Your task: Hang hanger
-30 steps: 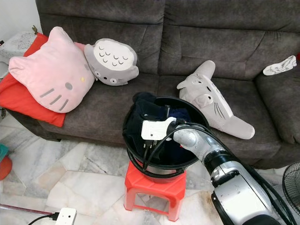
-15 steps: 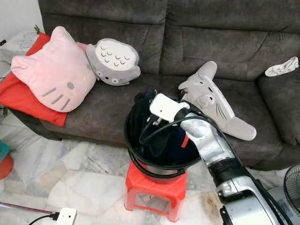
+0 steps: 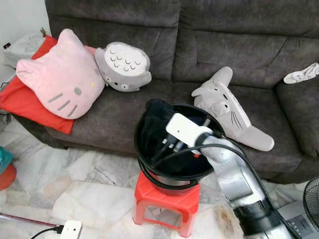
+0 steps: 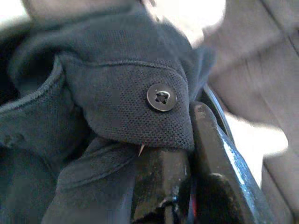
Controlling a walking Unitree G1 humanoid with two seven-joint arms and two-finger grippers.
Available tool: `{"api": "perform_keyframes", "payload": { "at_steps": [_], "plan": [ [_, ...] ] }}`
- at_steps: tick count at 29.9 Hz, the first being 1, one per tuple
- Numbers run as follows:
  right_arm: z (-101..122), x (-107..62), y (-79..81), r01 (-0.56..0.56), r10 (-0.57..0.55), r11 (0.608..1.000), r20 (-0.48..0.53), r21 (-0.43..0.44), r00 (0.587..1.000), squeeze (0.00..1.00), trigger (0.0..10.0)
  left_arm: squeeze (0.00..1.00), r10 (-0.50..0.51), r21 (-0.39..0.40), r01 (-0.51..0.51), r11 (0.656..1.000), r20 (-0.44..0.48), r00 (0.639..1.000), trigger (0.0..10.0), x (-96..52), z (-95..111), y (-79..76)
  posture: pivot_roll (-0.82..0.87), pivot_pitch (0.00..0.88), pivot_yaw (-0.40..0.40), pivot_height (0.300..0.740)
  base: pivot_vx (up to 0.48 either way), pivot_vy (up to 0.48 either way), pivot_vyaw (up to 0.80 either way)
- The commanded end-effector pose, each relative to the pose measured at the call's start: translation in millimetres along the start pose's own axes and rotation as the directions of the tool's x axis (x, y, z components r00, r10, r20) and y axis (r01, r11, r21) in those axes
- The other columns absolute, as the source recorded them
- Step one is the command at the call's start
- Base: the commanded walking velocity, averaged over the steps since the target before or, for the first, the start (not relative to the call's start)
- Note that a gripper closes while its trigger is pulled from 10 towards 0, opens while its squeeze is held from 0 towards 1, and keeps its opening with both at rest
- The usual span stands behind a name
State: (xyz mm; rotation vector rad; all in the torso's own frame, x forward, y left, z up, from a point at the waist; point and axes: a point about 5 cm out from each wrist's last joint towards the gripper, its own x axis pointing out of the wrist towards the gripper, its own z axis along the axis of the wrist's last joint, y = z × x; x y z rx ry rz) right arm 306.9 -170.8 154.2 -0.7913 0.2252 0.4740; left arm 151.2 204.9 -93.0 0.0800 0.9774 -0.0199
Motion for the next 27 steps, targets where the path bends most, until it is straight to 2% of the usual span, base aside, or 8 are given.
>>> {"api": "perform_keyframes", "payload": {
  "at_steps": [1,6,11,15,20,22,25,27],
  "plan": [
    [-7.6,-9.6,-13.8,0.092,-0.091,0.996,-0.048,0.005,0.995,0.0,0.0,0.0,-0.012,0.011,0.012,1.0,-0.028,1.0,10.0,-1.3,-7.5,-1.9,-0.11,0.076,0.008,0.74,0.0,0.0,0.0],
    [-9.5,-18.6,-33.2,0.245,-0.242,0.969,-0.057,0.042,0.968,0.0,0.0,0.0,-0.011,0.011,0.012,1.0,-0.029,1.0,10.0,-1.4,-7.5,-1.7,-0.11,0.072,0.005,0.74,0.0,0.0,0.0],
    [23.2,-30.5,-55.0,0.354,-0.363,0.931,0.128,0.084,0.923,0.0,0.0,0.0,-0.016,0.026,0.018,1.0,-0.039,0.999,10.0,-1.6,-8.8,-1.5,-0.12,0.057,0.007,0.74,0.0,0.0,0.0],
    [26.4,-35.0,-53.2,0.316,-0.323,0.946,0.125,0.071,0.938,0.0,0.0,0.0,-0.016,0.025,0.017,1.0,-0.039,0.999,10.0,-1.7,-9.3,-1.7,-0.12,0.053,0.005,0.74,0.0,0.0,0.0],
    [20.4,-43.4,-51.4,0.268,-0.271,0.961,0.033,0.071,0.962,0.0,0.0,0.0,-0.017,0.026,0.018,1.0,-0.039,0.999,10.0,-1.8,-9.5,-1.7,-0.12,0.058,0.005,0.74,0.0,0.0,0.0],
    [7.8,-52.6,-48.8,0.231,-0.233,0.973,-0.06,-0.027,0.971,0.0,0.0,0.0,-0.017,0.026,0.017,1.0,-0.038,0.999,10.0,-1.7,-9.2,-1.8,-0.13,0.065,0.004,0.74,0.0,0.0,0.0],
    [-2.1,-57.7,-49.6,0.231,-0.24,0.969,-0.108,-0.09,0.965,0.0,0.0,0.0,-0.016,0.027,0.017,0.999,-0.038,0.999,10.0,-1.6,-8.8,-1.5,-0.14,0.066,0.006,0.74,0.0,0.0,0.0],
    [-4.5,-54.1,-50.6,0.267,-0.274,0.957,-0.05,-0.109,0.961,0.0,0.0,0.0,-0.015,0.029,0.017,0.999,-0.039,0.999,10.0,-1.3,-8.0,-1.4,-0.14,0.069,0.008,0.74,0.0,0.0,0.0]
  ]
}}
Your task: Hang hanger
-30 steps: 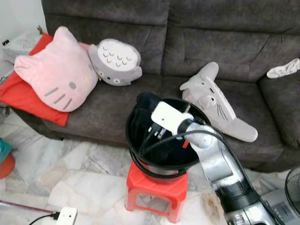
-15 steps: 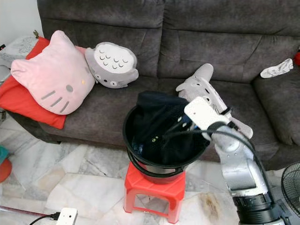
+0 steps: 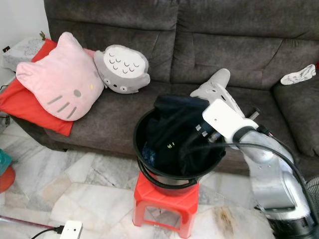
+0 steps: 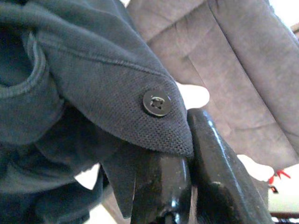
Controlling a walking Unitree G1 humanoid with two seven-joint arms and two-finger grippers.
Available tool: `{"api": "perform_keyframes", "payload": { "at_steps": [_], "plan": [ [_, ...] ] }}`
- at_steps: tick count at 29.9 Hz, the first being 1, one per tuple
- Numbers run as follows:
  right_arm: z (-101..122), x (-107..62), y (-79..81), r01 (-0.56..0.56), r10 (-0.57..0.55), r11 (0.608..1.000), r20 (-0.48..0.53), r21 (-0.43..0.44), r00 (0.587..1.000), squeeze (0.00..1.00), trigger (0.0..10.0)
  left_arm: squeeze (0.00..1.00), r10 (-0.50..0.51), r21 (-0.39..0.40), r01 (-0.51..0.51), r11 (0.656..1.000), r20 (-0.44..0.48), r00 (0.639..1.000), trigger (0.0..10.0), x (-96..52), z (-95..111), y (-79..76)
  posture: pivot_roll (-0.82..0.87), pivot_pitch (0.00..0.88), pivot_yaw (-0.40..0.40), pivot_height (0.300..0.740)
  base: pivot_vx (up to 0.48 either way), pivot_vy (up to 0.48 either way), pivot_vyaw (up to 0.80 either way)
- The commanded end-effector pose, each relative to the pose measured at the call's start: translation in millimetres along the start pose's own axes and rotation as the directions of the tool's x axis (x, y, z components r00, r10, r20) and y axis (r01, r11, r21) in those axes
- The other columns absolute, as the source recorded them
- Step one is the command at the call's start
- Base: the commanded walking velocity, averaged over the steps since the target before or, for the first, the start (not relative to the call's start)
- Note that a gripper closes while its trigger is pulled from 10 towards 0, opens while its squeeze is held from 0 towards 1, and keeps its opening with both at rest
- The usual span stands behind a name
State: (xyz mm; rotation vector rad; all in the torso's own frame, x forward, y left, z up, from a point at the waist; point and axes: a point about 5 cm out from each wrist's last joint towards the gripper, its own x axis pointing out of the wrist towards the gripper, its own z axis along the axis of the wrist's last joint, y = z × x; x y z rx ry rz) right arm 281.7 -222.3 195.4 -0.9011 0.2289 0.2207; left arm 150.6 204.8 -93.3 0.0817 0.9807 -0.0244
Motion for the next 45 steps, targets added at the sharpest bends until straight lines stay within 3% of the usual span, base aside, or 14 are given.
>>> {"api": "perform_keyframes", "payload": {
  "at_steps": [1,6,15,20,21,24,29,33,34,35,38,39,43,45],
  "plan": [
    [4.8,0.4,-6.1,0.052,-0.05,0.998,0.058,-0.023,0.997,0.0,0.0,0.0,-0.012,0.026,0.013,1.0,-0.036,0.999,10.0,-1.2,-7.3,-1.2,-0.14,0.069,0.008,0.74,0.0,0.0,0.0],
    [45.4,5.9,12.1,-0.052,0.039,0.998,0.303,0.036,0.952,0.0,0.0,0.0,-0.007,0.02,0.008,1.0,-0.031,0.999,10.0,-1.1,-6.5,-0.6,-0.13,0.067,0.005,0.74,0.0,0.0,0.0],
    [55.3,19.4,33.0,-0.176,0.195,0.981,0.434,-0.082,0.879,0.0,0.0,0.0,-0.001,0.02,0.002,1.0,-0.032,0.999,10.0,-1.2,-7.0,-0.2,-0.11,0.072,0.007,0.74,0.0,0.0,0.0],
    [68.9,19.4,48.2,-0.279,0.311,0.95,0.522,-0.14,0.794,0.0,0.0,0.0,0.003,0.019,-0.002,1.0,-0.032,0.999,10.0,-1.5,-7.6,0.4,-0.11,0.075,0.008,0.74,0.0,0.0,0.0],
    [74.1,17.8,53.7,-0.32,0.352,0.934,0.555,-0.159,0.754,0.0,0.0,0.0,0.004,0.02,-0.003,1.0,-0.033,0.999,10.0,-1.6,-7.8,0.7,-0.11,0.077,0.009,0.74,0.0,0.0,0.0],
    [76.9,17.3,57.2,-0.338,0.377,0.924,0.574,-0.177,0.728,0.0,0.0,0.0,0.005,0.021,-0.004,1.0,-0.034,0.999,10.0,-1.6,-8.0,0.8,-0.1,0.077,0.011,0.74,0.0,0.0,0.0],
    [80.5,15.8,68.3,-0.415,0.438,0.889,0.629,-0.195,0.643,0.0,0.0,0.0,0.008,0.024,-0.008,1.0,-0.034,0.999,10.0,-1.9,-8.5,1.5,-0.1,0.077,0.011,0.74,0.0,0.0,0.0],
    [77.0,19.0,69.8,-0.42,0.437,0.888,0.621,-0.185,0.65,0.0,0.0,0.0,0.008,0.026,-0.007,1.0,-0.035,0.999,10.0,-1.9,-8.5,1.6,-0.1,0.077,0.011,0.74,0.0,0.0,0.0],
    [72.7,25.2,67.8,-0.39,0.412,0.904,0.593,-0.174,0.692,0.0,3.9,0.0,0.008,0.027,-0.007,1.0,-0.035,0.999,10.0,-1.9,-8.5,1.8,-0.1,0.079,0.014,0.74,0.0,0.0,0.0],
    [63.2,34.1,66.4,-0.369,0.391,0.916,0.541,-0.156,0.744,0.0,10.0,0.0,0.007,0.028,-0.006,1.0,-0.035,0.999,10.0,-1.9,-8.5,1.9,-0.1,0.078,0.015,0.74,0.0,0.0,0.0],
    [53.3,41.2,67.3,-0.362,0.374,0.924,0.487,-0.124,0.789,0.0,10.0,0.0,0.006,0.029,-0.005,1.0,-0.035,0.999,10.0,-1.9,-8.6,1.9,-0.1,0.078,0.015,0.74,0.0,0.0,0.0],
    [40.9,48.3,69.5,-0.35,0.357,0.932,0.426,-0.096,0.831,0.0,10.0,0.0,0.006,0.028,-0.005,1.0,-0.036,0.999,10.0,-2.0,-8.7,2.0,-0.1,0.078,0.014,0.74,0.0,0.0,0.0],
    [27.4,54.8,70.6,-0.326,0.321,0.944,0.362,-0.049,0.875,0.0,10.0,0.0,0.005,0.031,-0.004,1.0,-0.037,0.999,10.0,-2.0,-8.7,2.0,-0.1,0.078,0.014,0.74,0.0,0.0,0.0],
    [28.1,53.5,71.6,-0.333,0.32,0.942,0.384,-0.036,0.866,0.0,10.0,0.0,0.005,0.033,-0.004,0.999,-0.038,0.999,10.0,-2.1,-8.9,2.2,-0.09,0.081,0.018,0.74,0.0,0.0,0.0]
  ]
}}
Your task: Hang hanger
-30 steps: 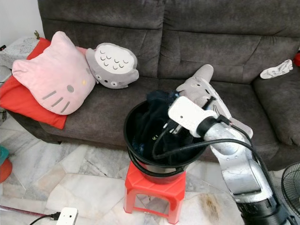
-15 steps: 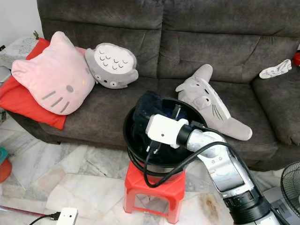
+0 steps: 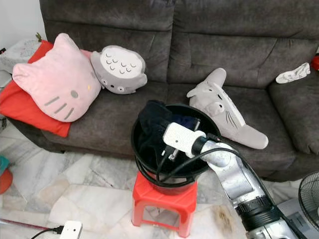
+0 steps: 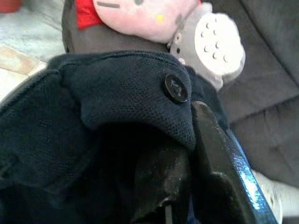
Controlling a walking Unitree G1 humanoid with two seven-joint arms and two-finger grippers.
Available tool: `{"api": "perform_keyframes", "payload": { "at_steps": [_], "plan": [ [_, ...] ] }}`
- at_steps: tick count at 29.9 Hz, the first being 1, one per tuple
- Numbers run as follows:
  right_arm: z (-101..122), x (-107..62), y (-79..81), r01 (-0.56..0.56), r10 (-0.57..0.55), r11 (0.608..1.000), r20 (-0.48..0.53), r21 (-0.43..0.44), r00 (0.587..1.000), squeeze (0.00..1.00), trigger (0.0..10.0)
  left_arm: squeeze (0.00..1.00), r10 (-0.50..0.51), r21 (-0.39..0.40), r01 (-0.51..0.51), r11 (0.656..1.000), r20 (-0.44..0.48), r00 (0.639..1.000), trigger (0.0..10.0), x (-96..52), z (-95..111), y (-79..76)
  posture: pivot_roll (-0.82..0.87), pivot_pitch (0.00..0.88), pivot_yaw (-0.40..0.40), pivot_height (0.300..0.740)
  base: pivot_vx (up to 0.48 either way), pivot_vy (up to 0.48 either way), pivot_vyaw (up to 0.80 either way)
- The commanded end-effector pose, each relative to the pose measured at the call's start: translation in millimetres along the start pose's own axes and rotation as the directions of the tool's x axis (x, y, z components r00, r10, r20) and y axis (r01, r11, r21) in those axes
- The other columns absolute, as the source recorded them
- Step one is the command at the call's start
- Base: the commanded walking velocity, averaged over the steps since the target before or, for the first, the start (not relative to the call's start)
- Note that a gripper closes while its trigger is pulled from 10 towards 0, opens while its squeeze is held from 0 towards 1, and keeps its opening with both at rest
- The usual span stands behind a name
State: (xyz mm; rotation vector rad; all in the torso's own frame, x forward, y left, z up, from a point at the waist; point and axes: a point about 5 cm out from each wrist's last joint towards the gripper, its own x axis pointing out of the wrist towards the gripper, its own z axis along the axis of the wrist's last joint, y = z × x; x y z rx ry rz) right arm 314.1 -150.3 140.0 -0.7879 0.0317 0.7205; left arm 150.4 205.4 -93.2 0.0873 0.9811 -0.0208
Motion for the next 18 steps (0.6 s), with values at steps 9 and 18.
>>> {"api": "perform_keyframes", "payload": {
  "at_steps": [9,18],
  "plan": [
    [40.0,-3.1,18.9,-0.169,0.176,0.984,0.253,-0.048,0.951,0.0,10.0,0.0,0.002,0.033,0.0,0.999,-0.035,0.999,10.0,-2.1,-8.6,2.5,-0.1,0.079,0.021,0.74,0.0,0.0,0.0],
    [18.7,-4.2,32.3,-0.254,0.262,0.964,0.144,-0.074,0.954,0.0,10.0,0.0,0.0,0.031,0.001,1.0,-0.035,0.999,10.0,-1.9,-8.2,2.0,-0.09,0.078,0.02,0.74,0.0,0.0,0.0]
  ]
}}
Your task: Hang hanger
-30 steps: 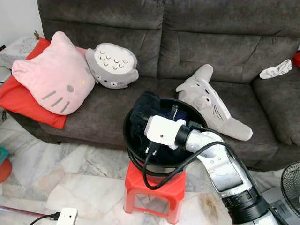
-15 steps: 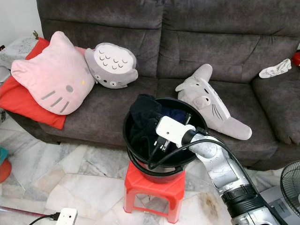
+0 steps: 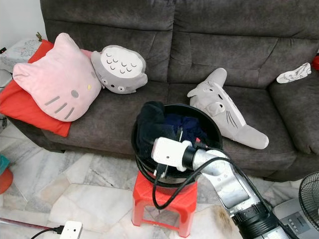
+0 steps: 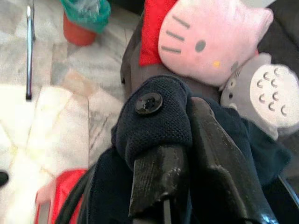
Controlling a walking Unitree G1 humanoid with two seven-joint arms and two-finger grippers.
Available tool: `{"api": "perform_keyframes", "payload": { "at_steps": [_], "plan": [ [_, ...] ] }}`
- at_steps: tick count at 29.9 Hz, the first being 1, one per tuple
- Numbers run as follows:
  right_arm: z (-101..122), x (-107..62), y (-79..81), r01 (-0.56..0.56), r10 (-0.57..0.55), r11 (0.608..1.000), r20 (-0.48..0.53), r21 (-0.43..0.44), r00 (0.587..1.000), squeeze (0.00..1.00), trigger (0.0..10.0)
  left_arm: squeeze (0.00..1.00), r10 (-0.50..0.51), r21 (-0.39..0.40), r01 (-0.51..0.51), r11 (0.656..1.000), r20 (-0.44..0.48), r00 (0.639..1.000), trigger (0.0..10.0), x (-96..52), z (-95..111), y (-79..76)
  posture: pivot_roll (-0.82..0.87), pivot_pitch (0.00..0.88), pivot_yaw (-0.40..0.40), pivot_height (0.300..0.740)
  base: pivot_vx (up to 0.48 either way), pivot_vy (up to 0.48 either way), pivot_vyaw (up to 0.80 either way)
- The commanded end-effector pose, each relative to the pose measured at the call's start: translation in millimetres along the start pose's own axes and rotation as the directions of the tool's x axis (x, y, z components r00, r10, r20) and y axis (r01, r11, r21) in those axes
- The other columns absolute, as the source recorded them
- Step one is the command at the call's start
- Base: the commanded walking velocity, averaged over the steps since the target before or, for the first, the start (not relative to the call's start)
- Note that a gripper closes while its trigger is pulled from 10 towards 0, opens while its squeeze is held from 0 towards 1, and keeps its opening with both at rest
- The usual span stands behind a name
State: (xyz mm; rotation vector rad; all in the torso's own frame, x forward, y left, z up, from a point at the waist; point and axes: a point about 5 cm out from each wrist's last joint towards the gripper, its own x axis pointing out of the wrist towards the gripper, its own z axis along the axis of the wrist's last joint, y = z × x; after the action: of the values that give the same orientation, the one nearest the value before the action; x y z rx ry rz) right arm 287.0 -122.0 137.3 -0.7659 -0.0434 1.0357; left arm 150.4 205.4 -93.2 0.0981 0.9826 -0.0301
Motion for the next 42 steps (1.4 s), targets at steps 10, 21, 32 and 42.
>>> {"api": "perform_keyframes", "payload": {
  "at_steps": [10,21,32,42],
  "plan": [
    [0.6,-1.0,-7.5,0.041,-0.041,0.999,-0.007,-0.008,0.999,1.0,10.0,0.0,0.002,0.02,-0.002,1.0,-0.035,0.999,10.0,-2.1,-8.6,2.5,-0.09,0.081,0.022,0.74,0.0,0.0,0.0],
    [14.5,-2.6,-16.0,0.034,-0.033,0.999,0.061,-0.017,0.998,1.0,10.0,0.0,0.003,0.022,-0.002,1.0,-0.035,0.999,10.0,-1.9,-8.0,2.6,-0.1,0.079,0.023,0.74,0.0,0.0,0.0],
    [10.4,0.0,-4.6,-0.063,0.064,0.998,0.032,-0.026,0.997,1.0,10.0,0.0,0.002,0.022,-0.001,1.0,-0.035,0.999,10.0,-1.9,-8.1,2.4,-0.09,0.078,0.023,0.74,0.0,0.0,0.0],
    [25.3,4.8,0.6,-0.1,0.102,0.995,0.12,-0.024,0.987,1.0,10.0,0.0,0.001,0.025,0.0,1.0,-0.036,0.999,10.0,-1.9,-8.1,2.4,-0.09,0.078,0.024,0.74,0.0,0.0,0.0]
  ]
}}
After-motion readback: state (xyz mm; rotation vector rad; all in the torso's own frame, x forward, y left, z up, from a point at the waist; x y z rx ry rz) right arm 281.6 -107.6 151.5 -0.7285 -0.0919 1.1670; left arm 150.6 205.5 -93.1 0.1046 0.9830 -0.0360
